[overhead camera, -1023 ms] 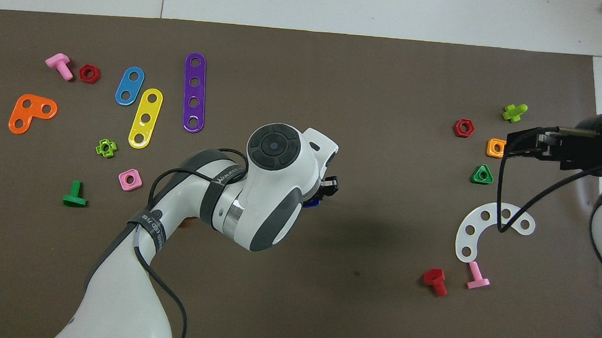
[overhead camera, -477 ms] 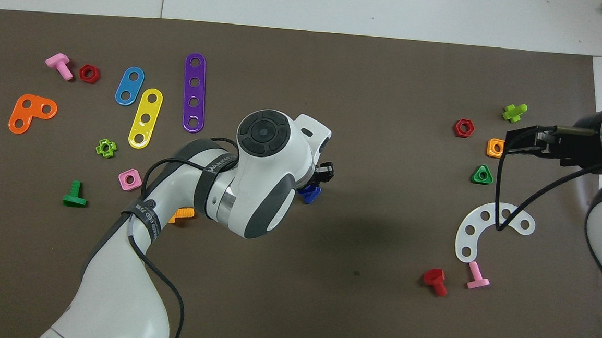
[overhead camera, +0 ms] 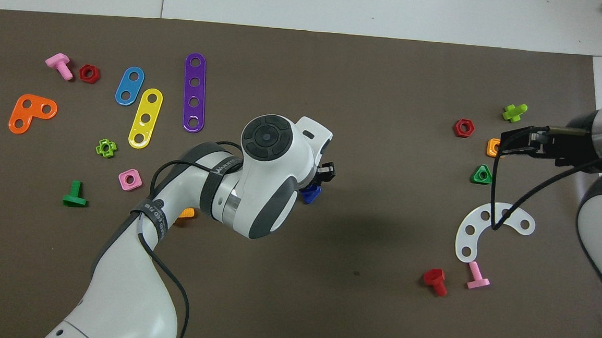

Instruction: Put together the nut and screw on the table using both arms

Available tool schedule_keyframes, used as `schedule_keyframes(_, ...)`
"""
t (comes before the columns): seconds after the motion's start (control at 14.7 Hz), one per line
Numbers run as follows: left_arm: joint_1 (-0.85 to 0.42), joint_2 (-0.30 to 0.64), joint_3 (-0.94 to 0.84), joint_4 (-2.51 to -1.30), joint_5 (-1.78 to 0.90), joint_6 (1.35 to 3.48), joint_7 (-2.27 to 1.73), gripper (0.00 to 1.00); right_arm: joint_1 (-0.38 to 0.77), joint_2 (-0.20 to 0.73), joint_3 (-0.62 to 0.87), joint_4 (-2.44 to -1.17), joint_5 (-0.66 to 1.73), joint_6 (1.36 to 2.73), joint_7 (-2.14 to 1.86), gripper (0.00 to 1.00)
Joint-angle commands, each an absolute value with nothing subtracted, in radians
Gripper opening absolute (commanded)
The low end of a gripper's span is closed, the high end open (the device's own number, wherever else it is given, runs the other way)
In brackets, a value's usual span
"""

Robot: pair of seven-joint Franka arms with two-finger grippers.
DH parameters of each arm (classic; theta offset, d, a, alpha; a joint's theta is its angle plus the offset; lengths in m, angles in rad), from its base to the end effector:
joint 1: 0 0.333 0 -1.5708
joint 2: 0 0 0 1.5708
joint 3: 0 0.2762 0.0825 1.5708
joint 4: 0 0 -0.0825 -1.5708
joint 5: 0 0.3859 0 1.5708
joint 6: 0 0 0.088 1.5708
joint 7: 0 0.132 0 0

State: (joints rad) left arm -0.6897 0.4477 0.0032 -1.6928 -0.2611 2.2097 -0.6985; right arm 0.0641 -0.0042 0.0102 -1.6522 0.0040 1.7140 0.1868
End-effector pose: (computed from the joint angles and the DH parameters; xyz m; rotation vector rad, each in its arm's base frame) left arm 0.5026 -0.4299 0.2835 2.9215 0.2352 -0.1225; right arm 0.5674 0.0427 0.5361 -3.1225 0.1765 -0.1016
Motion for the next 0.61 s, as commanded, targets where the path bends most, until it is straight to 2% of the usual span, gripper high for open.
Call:
schedule_keyframes(0.0,-0.721,0.437,0.006,-1.781,-0.259,2.264,-0.695,0.00,0.058,-0.009,0.015,-1.661,0.002,1.712,0.153,1.00)
schedule_keyframes(0.14,-0.733,0.433,0.008,-1.804,-0.258,2.272,-0.693,0.00,0.058,-0.009,0.015,-1.661,0.002,1.710,0.153,1.00)
schedule_keyframes(0.55,-0.733,0.434,0.005,-1.776,-0.259,2.215,-0.693,0.00,0.051,-0.008,0.014,-1.661,0.002,1.712,0.160,1.00)
